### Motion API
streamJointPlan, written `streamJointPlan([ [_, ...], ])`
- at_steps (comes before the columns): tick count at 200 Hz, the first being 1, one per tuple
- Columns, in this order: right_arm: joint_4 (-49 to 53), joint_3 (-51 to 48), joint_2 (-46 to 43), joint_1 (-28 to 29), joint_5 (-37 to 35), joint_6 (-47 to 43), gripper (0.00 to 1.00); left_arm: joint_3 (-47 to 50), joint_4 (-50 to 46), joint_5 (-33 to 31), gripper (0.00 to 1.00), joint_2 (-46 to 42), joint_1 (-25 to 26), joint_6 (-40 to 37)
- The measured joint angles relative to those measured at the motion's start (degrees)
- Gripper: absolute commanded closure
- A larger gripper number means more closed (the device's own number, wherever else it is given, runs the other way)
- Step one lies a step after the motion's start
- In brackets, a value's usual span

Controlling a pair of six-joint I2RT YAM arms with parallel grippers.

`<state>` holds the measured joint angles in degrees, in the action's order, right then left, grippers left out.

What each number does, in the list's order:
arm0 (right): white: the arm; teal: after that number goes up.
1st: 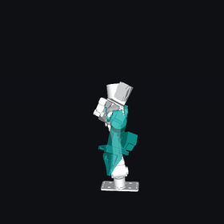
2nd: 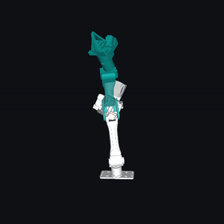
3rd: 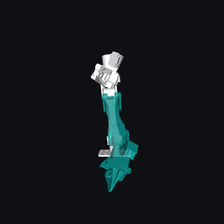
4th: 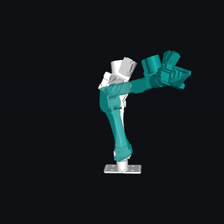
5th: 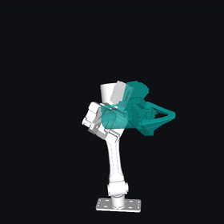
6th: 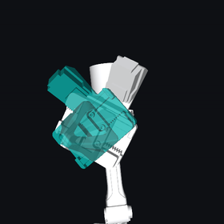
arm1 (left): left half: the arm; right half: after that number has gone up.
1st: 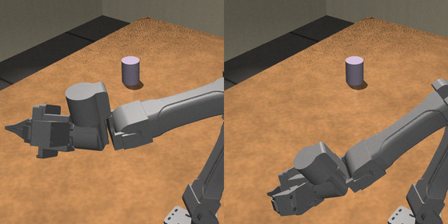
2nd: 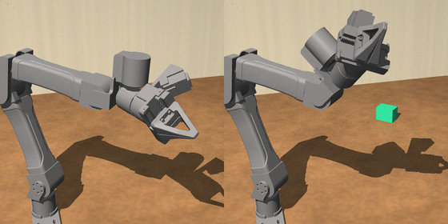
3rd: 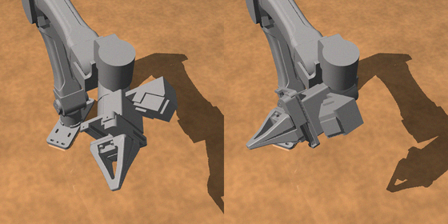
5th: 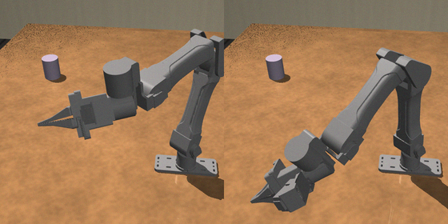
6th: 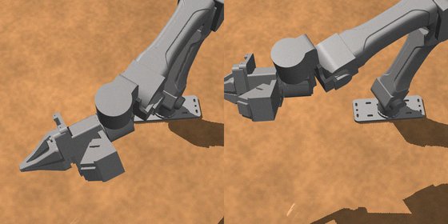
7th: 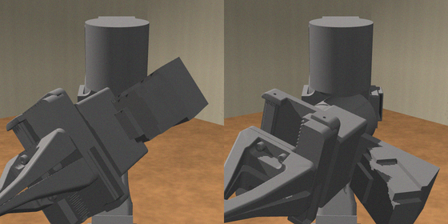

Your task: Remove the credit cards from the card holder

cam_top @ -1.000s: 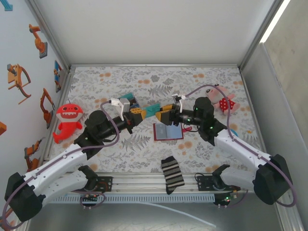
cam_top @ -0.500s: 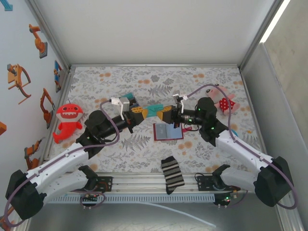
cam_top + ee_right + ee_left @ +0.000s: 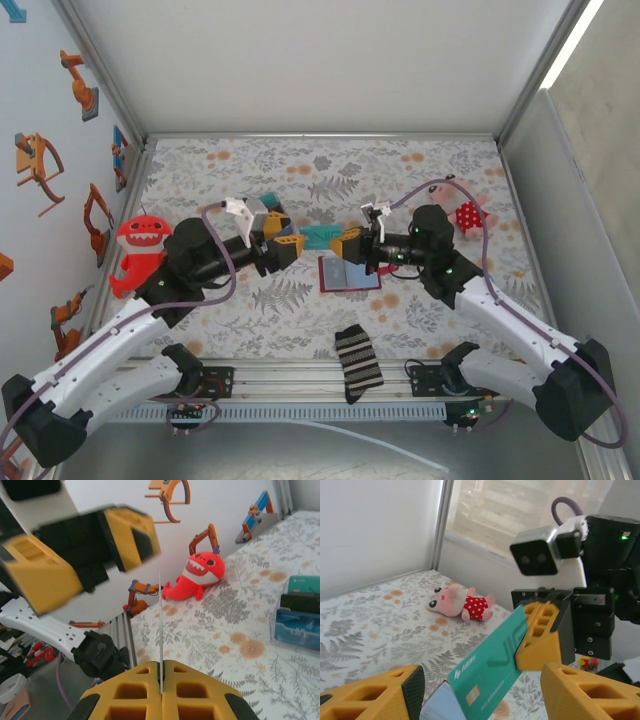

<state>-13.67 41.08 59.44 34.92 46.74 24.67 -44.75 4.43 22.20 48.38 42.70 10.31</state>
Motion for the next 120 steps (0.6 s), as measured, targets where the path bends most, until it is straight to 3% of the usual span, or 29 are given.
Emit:
streamJointPlan([
  [44, 9.8, 3.3, 0.1, 3.8, 0.4, -6.8, 1.00, -10.5, -14.1, 3.9, 0.37, 3.7, 0.0, -8.3],
  [120, 19.4, 7.2, 2.8, 6.3, 0.6, -14.7, 1.00, -15.0, -26.7, 13.2, 0.61, 14.4, 1.2, -16.0],
])
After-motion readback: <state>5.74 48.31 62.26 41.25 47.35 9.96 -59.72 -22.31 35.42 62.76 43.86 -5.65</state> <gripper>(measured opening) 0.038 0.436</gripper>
